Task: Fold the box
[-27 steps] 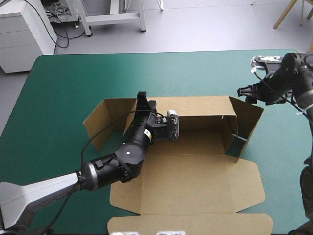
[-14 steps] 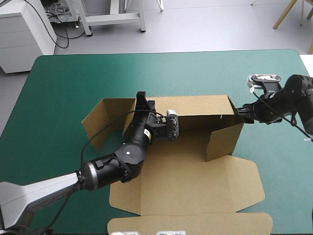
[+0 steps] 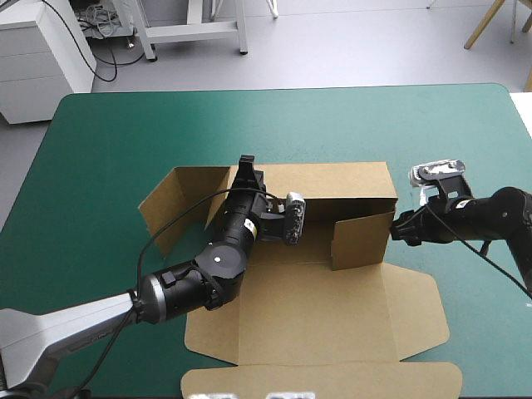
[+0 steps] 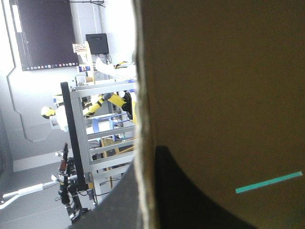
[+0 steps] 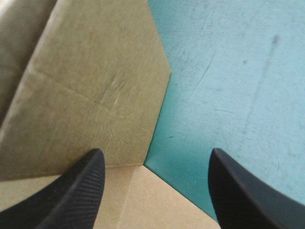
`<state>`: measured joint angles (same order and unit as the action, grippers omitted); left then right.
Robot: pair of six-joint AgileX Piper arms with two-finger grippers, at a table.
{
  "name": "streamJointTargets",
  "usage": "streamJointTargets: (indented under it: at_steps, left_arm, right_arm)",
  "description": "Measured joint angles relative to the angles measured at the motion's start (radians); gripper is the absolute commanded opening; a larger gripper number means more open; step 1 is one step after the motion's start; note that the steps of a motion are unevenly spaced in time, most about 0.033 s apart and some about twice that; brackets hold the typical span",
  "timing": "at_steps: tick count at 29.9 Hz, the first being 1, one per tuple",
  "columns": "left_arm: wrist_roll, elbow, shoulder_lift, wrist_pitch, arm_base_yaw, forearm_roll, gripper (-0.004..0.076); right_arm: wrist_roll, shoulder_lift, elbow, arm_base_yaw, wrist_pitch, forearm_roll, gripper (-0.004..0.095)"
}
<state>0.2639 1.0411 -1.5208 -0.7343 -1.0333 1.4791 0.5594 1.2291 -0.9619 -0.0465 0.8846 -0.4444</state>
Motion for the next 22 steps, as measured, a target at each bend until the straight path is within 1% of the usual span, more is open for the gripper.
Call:
streamJointTargets:
  at_steps: [3, 7, 11, 17, 20, 22]
  left_arm:
    - [-0.055, 0.0, 0.0, -0.001, 0.0, -0.001, -0.001]
    - [-0.083, 0.0, 0.0, -0.002, 0.0, -0.004, -0.001]
    - [-0.121, 0.0, -0.003, -0.003, 0.0, -0.005, -0.001]
    - [-0.146, 0.001, -0.023, -0.015, 0.0, 0.003, -0.001]
    - [-0.147, 0.001, -0.025, -0.017, 0.0, 0.007, -0.001]
    - [-0.147, 0.001, -0.025, -0.019, 0.0, 0.008, -0.001]
  right_arm:
    - [0.092, -0.014, 0.024, 0.0, -0.012, -0.029, 0.0576]
    - [0.176, -0.025, 0.032, -0.001, -0.008, -0.036, 0.0576]
    - [0.254, -0.028, 0.033, -0.001, 0.037, -0.044, 0.0576]
    - [0.32, -0.028, 0.033, 0.0, 0.056, -0.062, 0.0576]
    - [0.33, -0.028, 0.033, 0.0, 0.034, -0.066, 0.0576]
    - [0.346, -0.028, 0.034, 0.0, 0.013, -0.094, 0.0576]
